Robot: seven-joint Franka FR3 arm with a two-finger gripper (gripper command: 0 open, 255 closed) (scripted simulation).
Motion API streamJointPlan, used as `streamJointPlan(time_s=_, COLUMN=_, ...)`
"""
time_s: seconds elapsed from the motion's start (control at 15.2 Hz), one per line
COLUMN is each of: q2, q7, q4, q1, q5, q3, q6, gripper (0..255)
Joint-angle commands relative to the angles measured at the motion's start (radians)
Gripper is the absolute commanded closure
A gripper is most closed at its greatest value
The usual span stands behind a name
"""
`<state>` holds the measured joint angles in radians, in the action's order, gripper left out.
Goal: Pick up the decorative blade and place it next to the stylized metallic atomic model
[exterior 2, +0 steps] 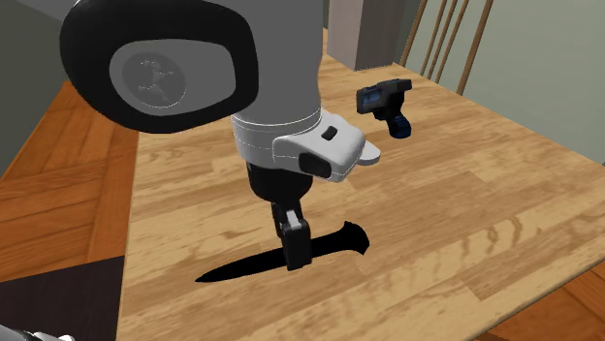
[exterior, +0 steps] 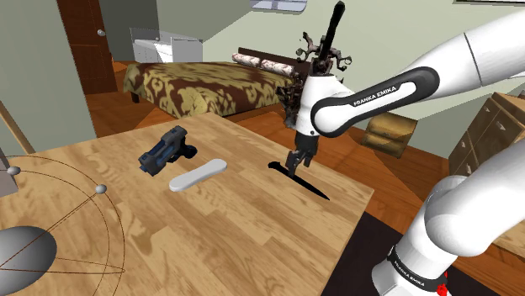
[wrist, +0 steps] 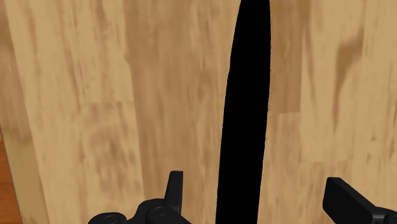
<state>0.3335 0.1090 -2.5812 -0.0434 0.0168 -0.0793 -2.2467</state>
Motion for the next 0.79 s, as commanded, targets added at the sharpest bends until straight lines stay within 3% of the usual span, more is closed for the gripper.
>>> streamJointPlan(time_s=0.0, q2=-0.022, q7=0.001, q4=-0.011, q1=0.002, q5=0.004, q3=-0.001, q6=-0.034, gripper=0)
streamJointPlan(time_s=0.26, q2=-0.067, q7=0.005, q4=-0.039, q1=0.005, q5=0.009, q3=-0.002, q6=-0.106, gripper=0)
streamJointPlan(time_s=0.73, q2=-0.067, q7=0.005, q4=-0.039, q1=0.005, q5=0.010, q3=-0.001, q6=-0.106, gripper=0)
